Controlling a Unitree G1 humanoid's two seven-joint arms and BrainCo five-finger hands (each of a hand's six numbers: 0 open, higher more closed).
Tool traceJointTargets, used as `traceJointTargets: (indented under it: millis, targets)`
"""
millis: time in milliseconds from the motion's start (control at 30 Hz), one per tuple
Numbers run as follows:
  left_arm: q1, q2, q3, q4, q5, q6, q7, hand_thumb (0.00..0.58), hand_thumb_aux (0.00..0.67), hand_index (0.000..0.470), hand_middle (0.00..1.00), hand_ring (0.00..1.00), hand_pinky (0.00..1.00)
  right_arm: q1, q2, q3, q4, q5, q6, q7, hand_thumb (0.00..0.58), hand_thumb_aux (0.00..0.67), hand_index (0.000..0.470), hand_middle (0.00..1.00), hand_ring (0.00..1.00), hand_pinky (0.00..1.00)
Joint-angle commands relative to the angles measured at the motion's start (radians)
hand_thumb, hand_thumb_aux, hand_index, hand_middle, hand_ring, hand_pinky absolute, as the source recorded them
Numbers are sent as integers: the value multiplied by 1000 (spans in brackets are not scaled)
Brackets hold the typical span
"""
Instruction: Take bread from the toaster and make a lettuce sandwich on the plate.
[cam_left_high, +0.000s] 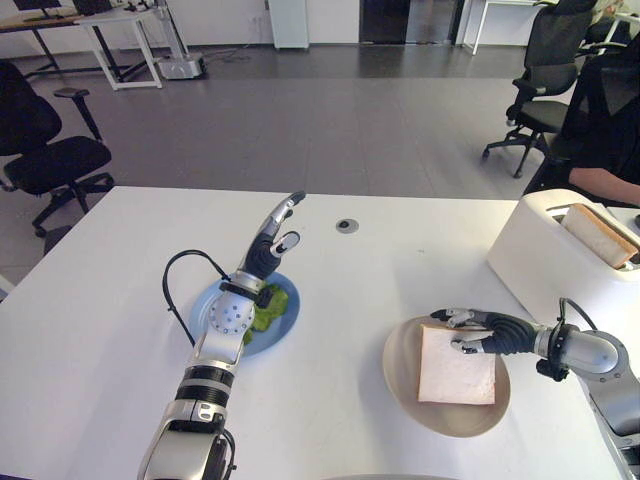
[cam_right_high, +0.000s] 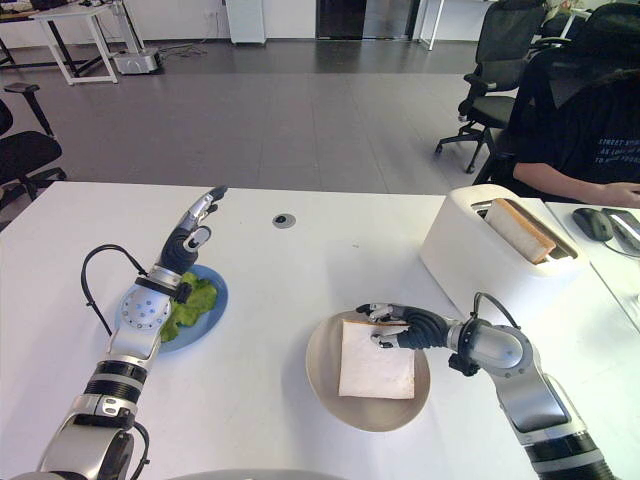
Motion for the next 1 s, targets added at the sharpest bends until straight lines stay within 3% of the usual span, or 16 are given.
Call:
traceJointTargets:
  millis: [33, 200, 400, 533, 633, 767, 1000]
  targets:
    - [-10, 18, -1, -5, 14, 19, -5, 0, 0, 0, 0, 0, 0, -11, 12, -25, -10, -5, -19, -24, 0, 0, 0, 0, 0, 0]
    - [-16, 71, 27, -39, 77, 56, 45, 0, 0, 0, 0, 0, 0, -72, 59, -76, -27, 8, -51, -97, 0, 0, 0, 0, 0, 0]
    - [17, 352, 11, -150, 565, 332, 215, 0, 0, 0, 0, 0, 0, -142, 115, -140, 24, 0, -50, -213, 0, 0, 0, 0, 0, 0]
    - [76, 433, -80, -215, 754, 604, -21, 0, 0, 0, 0, 0, 0, -144, 106, -142, 40, -13, -41, -227, 0, 0, 0, 0, 0, 0]
    - [121, 444, -113, -275, 756, 690, -174, 0, 0, 0, 0, 0, 0, -139, 103, -137, 45, -16, -41, -221, 0, 0, 0, 0, 0, 0]
    - [150, 454, -135, -352, 741, 729, -274, 0, 0, 0, 0, 0, 0, -136, 103, -137, 50, -22, -42, -218, 0, 0, 0, 0, 0, 0]
    - [190, 456, -215, -401, 707, 690, -415, 0, 0, 0, 0, 0, 0, -141, 103, -143, 56, -26, -44, -221, 0, 0, 0, 0, 0, 0]
